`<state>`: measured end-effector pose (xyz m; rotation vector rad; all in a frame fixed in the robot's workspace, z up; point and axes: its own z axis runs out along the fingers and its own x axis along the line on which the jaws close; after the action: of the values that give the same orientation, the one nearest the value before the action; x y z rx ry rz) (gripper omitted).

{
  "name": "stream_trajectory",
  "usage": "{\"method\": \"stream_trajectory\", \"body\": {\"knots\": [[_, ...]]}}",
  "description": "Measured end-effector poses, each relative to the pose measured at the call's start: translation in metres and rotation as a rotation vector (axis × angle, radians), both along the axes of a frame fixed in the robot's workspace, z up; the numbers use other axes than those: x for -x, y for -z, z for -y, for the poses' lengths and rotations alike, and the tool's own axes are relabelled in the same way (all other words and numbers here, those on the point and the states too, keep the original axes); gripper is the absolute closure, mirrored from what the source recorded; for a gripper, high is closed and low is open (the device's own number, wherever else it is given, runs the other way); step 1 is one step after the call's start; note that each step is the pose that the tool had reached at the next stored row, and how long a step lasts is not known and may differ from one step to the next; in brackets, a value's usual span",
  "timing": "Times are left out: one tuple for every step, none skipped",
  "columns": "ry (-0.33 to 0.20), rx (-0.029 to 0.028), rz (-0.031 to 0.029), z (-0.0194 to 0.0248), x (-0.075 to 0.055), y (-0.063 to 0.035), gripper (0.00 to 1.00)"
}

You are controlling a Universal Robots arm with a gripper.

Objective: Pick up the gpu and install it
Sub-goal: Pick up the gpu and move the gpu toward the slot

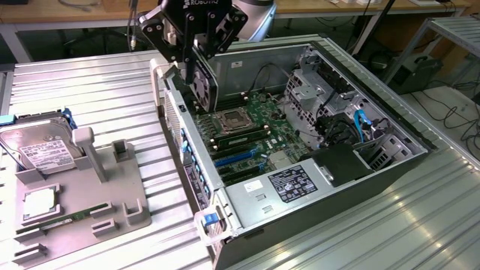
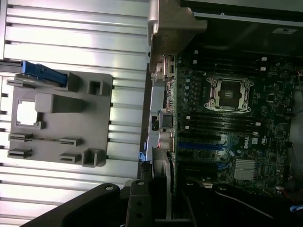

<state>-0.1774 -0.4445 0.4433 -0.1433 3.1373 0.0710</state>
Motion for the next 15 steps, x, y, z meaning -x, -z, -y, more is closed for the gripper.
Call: {"method": "stream_trajectory", "body": {"knots": [[-0.001,-0.0001,0.0001,0.0,-0.001,0.0001,0.73],[-0.001,-0.0001,0.0001,0.0,-0.001,0.0001,0.73],[-0.002,0.0,0.0,0.0,-0.002,0.0001,0.73],[-0.003,-0.0001,0.0001,0.0,-0.003,0.0001,0.73],[-0.003,-0.0001,0.0001,0.0,-0.004,0.0001,0.73],[-0.004,0.0,0.0,0.0,-0.004,0.0001,0.73],[-0.005,0.0,0.0,0.0,-0.005,0.0001,0.73],[-0.005,0.0,0.0,0.0,-0.006,0.0002,0.73],[-0.006,-0.0001,0.0001,0.0,-0.006,0.0002,0.73],[-0.007,-0.0001,0.0001,0.0,-0.007,0.0002,0.73],[-0.008,-0.0001,0.0001,0.0,-0.008,0.0002,0.73],[-0.009,0.0,0.0001,0.0,-0.009,0.0002,0.73],[-0.009,-0.0001,0.0001,0.0,-0.009,0.0003,0.73],[-0.01,-0.0001,0.0001,0.0,-0.01,0.0003,0.73],[-0.011,-0.0001,0.0001,0.0,-0.011,0.0003,0.73]]}}
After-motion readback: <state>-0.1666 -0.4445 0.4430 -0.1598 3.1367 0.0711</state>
